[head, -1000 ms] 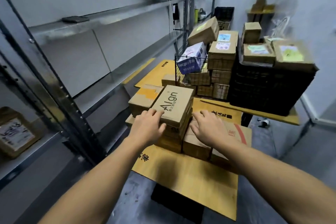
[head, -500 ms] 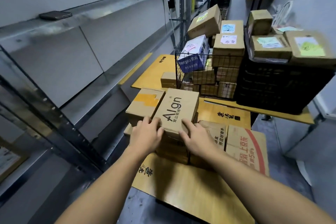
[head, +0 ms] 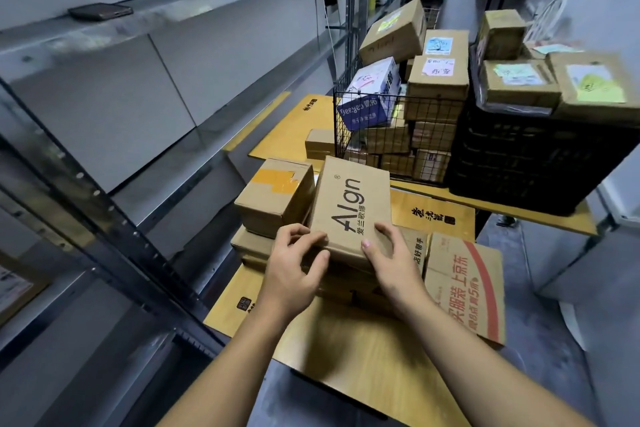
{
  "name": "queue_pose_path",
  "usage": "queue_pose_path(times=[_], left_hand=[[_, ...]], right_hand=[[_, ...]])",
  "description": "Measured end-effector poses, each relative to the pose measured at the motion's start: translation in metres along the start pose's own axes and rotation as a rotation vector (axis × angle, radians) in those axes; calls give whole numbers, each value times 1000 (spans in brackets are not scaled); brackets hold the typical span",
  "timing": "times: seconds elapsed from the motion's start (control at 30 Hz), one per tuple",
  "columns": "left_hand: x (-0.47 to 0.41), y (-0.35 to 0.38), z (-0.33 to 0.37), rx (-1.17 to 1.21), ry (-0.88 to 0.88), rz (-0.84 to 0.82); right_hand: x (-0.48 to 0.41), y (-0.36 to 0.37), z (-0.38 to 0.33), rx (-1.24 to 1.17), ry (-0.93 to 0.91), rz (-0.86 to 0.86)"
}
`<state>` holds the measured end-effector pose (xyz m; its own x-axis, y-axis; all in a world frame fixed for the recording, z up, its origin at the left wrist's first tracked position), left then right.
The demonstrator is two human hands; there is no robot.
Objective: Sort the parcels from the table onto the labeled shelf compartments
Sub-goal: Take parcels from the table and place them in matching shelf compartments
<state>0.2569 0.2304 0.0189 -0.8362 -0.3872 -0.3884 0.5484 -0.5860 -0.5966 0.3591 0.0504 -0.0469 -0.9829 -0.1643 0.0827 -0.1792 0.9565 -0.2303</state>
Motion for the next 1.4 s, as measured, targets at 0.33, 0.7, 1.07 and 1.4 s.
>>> queue_pose_path(times=[0.33,0.7,1.07,1.4], left_hand=[[37,29,-17,553,-467,15],[64,32,23,623,-338,101],[78,30,55,476,-175,30],[79,4,10,322,-307,117]], right_hand=[[29,-34,19,-470,139,-150],[42,-68,3,262,-72,-114],[62,-66,-7,-230,-13,-148],[74,-47,-8,-548,51,-307]])
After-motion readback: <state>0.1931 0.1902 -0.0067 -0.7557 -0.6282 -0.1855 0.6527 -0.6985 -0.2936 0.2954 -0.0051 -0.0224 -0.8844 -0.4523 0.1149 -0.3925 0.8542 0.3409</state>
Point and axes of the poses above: each hand's wrist, its own x-axis away from the middle knuckle, its own y-axis out of the palm, z = x × y, the point moved 10 cm from there along -x, towards the middle knuckle, and after that the axes turned 4 degrees about z, right-handed, at the moved point
